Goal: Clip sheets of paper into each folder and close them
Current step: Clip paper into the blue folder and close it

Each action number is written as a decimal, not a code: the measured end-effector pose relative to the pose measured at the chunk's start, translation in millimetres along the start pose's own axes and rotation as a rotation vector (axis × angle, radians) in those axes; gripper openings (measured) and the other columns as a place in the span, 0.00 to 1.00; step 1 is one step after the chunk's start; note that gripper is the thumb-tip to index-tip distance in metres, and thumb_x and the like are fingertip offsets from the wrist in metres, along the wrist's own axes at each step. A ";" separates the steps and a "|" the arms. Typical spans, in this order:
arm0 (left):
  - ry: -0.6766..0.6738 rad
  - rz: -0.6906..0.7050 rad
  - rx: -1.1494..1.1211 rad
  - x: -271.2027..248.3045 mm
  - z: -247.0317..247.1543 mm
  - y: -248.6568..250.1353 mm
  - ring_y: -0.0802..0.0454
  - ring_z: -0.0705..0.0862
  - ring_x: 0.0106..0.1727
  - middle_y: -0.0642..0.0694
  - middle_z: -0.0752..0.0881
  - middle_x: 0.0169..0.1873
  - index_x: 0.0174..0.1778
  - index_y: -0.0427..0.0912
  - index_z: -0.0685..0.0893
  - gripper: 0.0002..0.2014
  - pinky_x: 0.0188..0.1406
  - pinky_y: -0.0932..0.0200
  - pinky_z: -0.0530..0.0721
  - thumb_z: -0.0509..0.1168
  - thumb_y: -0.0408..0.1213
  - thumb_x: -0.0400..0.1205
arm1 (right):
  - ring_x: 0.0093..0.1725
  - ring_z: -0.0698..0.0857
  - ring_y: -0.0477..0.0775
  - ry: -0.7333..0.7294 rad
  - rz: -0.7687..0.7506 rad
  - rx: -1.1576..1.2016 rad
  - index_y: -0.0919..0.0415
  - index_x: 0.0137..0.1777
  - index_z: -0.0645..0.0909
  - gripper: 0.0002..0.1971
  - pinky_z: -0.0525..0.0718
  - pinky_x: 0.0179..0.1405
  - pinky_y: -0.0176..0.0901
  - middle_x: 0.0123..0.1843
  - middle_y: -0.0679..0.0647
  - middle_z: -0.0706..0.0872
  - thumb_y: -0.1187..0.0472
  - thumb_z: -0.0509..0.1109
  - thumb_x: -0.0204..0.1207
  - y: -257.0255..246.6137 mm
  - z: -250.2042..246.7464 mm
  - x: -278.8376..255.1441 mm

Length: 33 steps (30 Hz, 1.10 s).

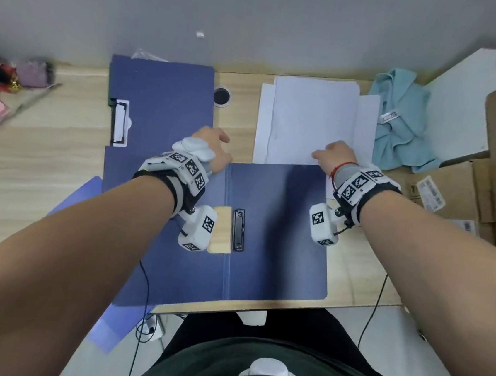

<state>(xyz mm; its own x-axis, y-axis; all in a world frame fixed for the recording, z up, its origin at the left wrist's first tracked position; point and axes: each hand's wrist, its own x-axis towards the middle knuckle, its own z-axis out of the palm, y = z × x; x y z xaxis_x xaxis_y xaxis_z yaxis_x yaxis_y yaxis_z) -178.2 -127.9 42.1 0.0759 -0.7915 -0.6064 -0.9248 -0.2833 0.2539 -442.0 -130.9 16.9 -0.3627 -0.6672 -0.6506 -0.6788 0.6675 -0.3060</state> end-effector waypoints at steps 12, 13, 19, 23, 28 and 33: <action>-0.296 0.009 0.088 27.3 55.5 71.2 0.40 0.80 0.70 0.45 0.75 0.76 0.83 0.50 0.64 0.35 0.67 0.51 0.78 0.67 0.49 0.80 | 0.70 0.79 0.63 -0.030 0.134 0.207 0.68 0.79 0.64 0.38 0.76 0.56 0.44 0.75 0.63 0.75 0.54 0.76 0.74 38.2 -22.4 63.7; -0.294 0.009 0.111 28.9 55.9 73.0 0.40 0.80 0.70 0.45 0.75 0.76 0.83 0.50 0.65 0.34 0.67 0.51 0.79 0.67 0.49 0.80 | 0.68 0.80 0.63 -0.051 0.118 0.245 0.68 0.79 0.66 0.37 0.77 0.57 0.44 0.72 0.63 0.77 0.55 0.76 0.75 38.7 -22.0 67.4; -0.270 0.021 0.228 30.5 51.9 72.5 0.40 0.82 0.65 0.46 0.75 0.75 0.78 0.53 0.73 0.31 0.65 0.46 0.82 0.67 0.53 0.78 | 0.49 0.82 0.56 -0.070 0.042 0.263 0.71 0.64 0.81 0.26 0.82 0.57 0.48 0.56 0.61 0.87 0.54 0.77 0.72 36.0 -15.8 71.7; -0.269 0.023 0.228 30.9 52.7 72.6 0.39 0.83 0.65 0.45 0.73 0.76 0.79 0.52 0.73 0.31 0.64 0.46 0.83 0.68 0.52 0.78 | 0.51 0.86 0.56 -0.045 0.033 0.351 0.66 0.64 0.79 0.30 0.80 0.44 0.41 0.55 0.58 0.87 0.52 0.81 0.65 25.4 -13.2 69.6; -0.269 0.021 0.198 31.3 54.7 67.5 0.39 0.83 0.65 0.46 0.73 0.76 0.78 0.53 0.73 0.32 0.64 0.45 0.83 0.68 0.52 0.77 | 0.61 0.85 0.55 -0.099 0.028 0.435 0.62 0.69 0.77 0.33 0.81 0.63 0.45 0.62 0.53 0.86 0.54 0.82 0.65 17.8 -11.5 65.4; -0.291 0.000 -0.001 35.1 53.8 55.0 0.40 0.81 0.65 0.46 0.77 0.71 0.81 0.50 0.66 0.39 0.66 0.44 0.81 0.71 0.52 0.74 | 0.60 0.85 0.56 -0.087 -0.118 0.450 0.63 0.65 0.82 0.18 0.80 0.65 0.46 0.62 0.55 0.87 0.61 0.75 0.76 11.2 -22.6 51.5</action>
<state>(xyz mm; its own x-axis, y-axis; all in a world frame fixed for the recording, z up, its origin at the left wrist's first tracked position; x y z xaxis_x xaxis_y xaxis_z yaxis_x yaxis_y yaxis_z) -246.5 -142.0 -5.7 -0.0345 -0.6030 -0.7970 -0.9243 -0.2841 0.2549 -482.6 -165.3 -4.3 -0.2324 -0.7296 -0.6432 -0.3611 0.6787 -0.6395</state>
